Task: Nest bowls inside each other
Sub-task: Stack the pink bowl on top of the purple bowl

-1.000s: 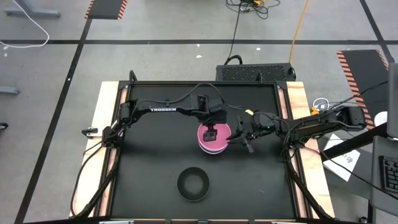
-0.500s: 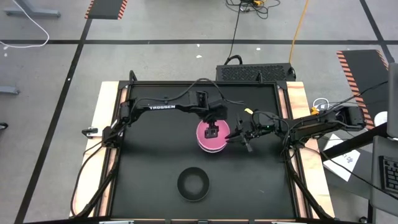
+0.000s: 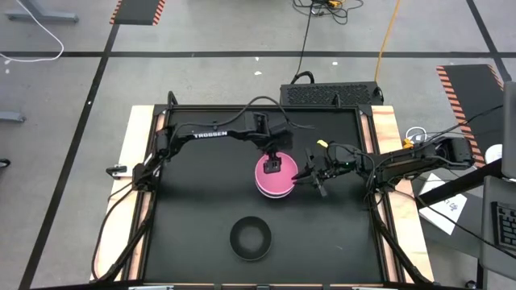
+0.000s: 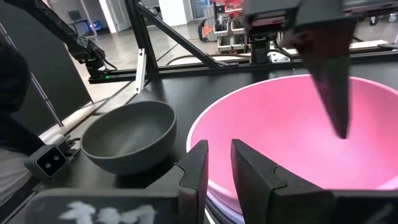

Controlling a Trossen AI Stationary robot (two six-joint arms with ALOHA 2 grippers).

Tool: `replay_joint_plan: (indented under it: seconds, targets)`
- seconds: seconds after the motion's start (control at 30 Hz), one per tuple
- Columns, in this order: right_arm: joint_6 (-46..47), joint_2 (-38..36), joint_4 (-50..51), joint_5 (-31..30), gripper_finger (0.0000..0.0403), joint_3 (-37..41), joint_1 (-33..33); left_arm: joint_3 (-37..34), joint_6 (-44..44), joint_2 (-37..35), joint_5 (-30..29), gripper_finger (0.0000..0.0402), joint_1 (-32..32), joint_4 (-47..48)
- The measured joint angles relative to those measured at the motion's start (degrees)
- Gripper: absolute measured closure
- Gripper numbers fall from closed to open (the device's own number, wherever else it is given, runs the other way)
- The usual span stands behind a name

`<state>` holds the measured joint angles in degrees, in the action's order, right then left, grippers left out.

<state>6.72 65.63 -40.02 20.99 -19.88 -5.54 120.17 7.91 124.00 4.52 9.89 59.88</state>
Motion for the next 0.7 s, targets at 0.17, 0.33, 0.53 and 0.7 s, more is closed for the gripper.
replay_joint_plan:
  seconds: [0.17, 0.33, 0.53, 0.7]
  targets:
    - [0.6, 0.0, 0.3, 0.0, 0.0341, 0.0, 0.0, 0.2, 1.0, -2.1, -0.1, 0.0107, 0.5, 0.4]
    - [1.2, 0.0, 0.3, 0.0, 0.0341, 0.0, 0.0, 0.4, 1.0, -5.5, 0.2, 0.0107, 1.6, 0.1]
    - [0.8, 0.0, -1.9, 0.0, 0.0341, -0.3, 0.0, 0.2, 1.0, -6.4, 1.1, 0.0108, 2.0, 2.5]
    - [-0.2, 0.0, 5.8, 0.0, 0.0341, -4.4, -1.1, -0.6, 1.5, -6.7, 1.4, 0.0108, 2.2, 3.3]
